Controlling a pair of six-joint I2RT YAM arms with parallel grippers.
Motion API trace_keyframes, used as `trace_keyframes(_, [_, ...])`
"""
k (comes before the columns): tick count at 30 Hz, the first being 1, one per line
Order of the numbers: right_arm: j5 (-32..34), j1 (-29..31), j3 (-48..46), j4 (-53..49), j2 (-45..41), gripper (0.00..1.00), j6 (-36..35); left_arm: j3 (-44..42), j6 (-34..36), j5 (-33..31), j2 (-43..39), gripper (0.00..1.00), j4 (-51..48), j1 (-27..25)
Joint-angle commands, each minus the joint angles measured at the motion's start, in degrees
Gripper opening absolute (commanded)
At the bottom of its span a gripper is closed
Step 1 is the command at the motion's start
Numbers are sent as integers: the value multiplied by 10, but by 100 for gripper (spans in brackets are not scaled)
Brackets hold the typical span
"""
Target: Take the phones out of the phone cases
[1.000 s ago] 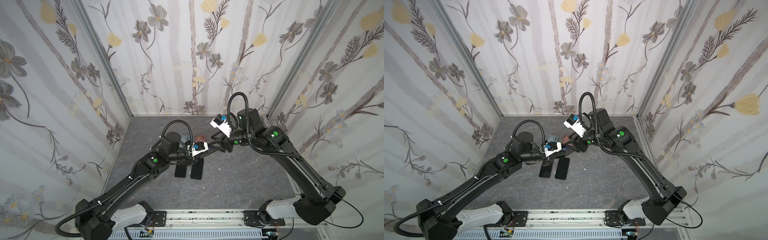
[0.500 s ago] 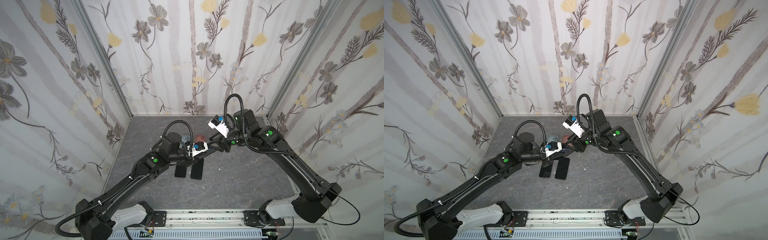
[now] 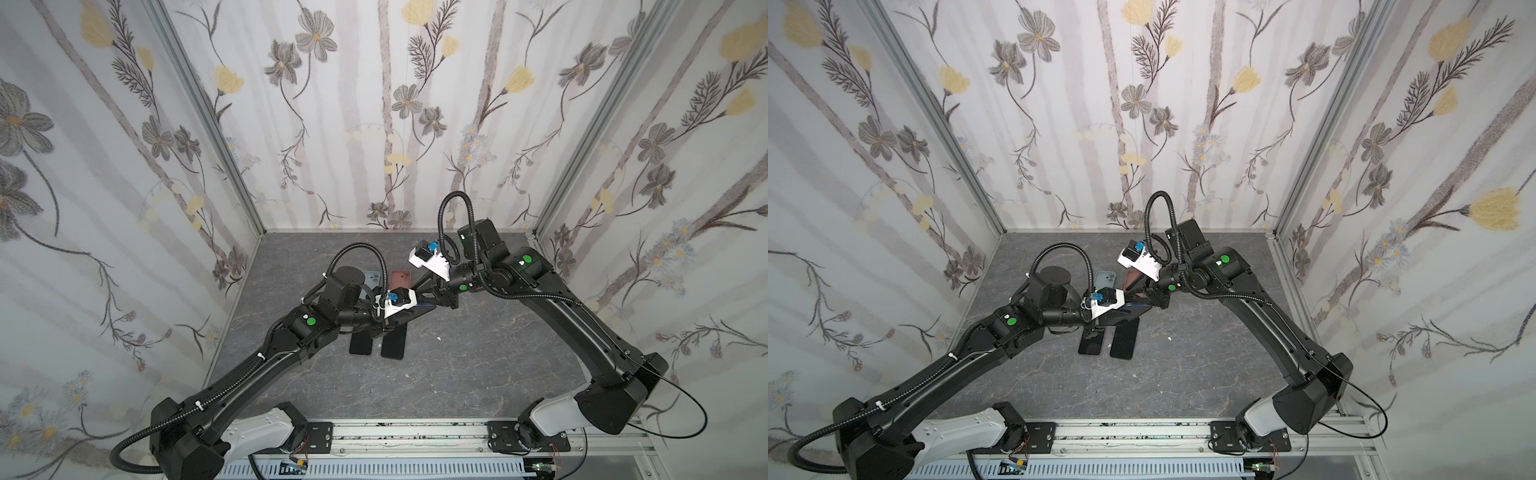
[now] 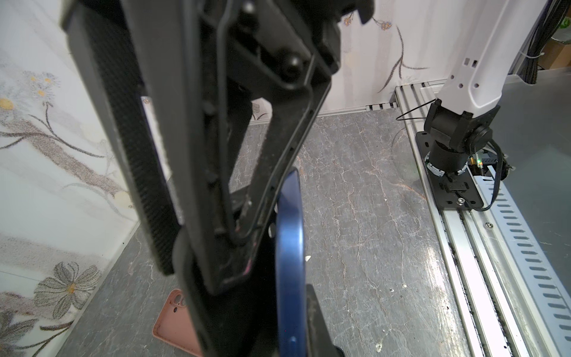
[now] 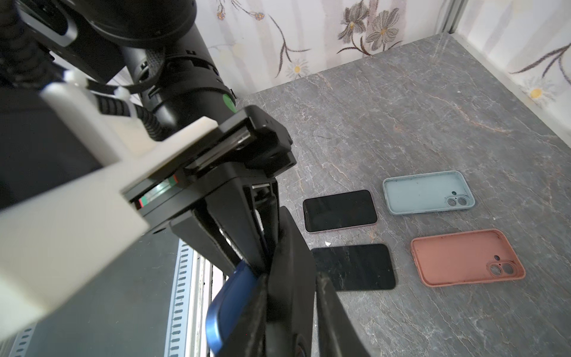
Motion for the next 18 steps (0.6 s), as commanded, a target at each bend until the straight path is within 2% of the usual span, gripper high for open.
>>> trace_keyframes(1, [-1,-1,5,-50,8,23,-30,7,9,29,-6,0,111,-1])
trace_keyframes(6, [-24,-10,2,-45,-2,10,-29,7,13,23,-3,0,111,0])
trace_keyframes(11, [-37,-24,3,-30,0,0,-13,12,5,45,-1,0,111,-1])
trace_keyframes(18, [-43,-74,-10,32,19,0,72,17,-8,89,0,0,112,-10])
